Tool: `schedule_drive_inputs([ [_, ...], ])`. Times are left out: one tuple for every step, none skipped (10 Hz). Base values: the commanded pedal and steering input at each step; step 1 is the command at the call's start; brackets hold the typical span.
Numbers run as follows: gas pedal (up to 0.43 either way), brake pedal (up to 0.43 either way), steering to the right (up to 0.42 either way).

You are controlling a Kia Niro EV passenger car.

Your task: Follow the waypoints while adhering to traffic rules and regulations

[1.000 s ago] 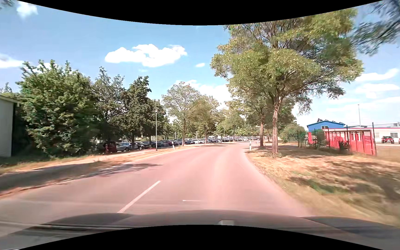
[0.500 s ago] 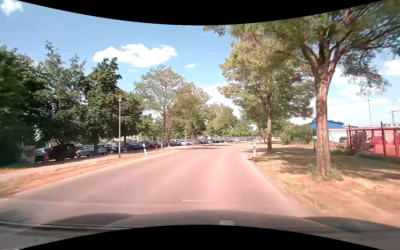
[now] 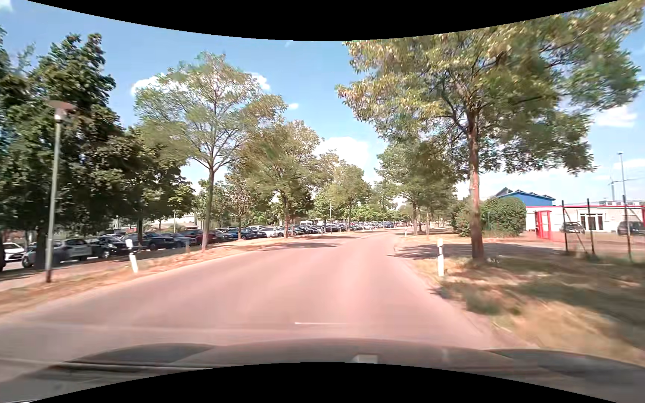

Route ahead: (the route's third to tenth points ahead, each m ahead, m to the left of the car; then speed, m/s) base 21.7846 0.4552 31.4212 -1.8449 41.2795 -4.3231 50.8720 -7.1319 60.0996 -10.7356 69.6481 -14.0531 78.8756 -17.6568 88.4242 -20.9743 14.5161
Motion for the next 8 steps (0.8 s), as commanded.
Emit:
schedule_drive_inputs([
  [0.150,0.000,0.035],
  [0.150,0.000,0.036],
  [0.150,0.000,0.036],
  [0.150,0.000,0.036],
  [0.150,0.000,0.035],
  [0.150,0.000,0.035],
  [0.150,0.000,0.035],
  [0.150,0.000,0.035],
])
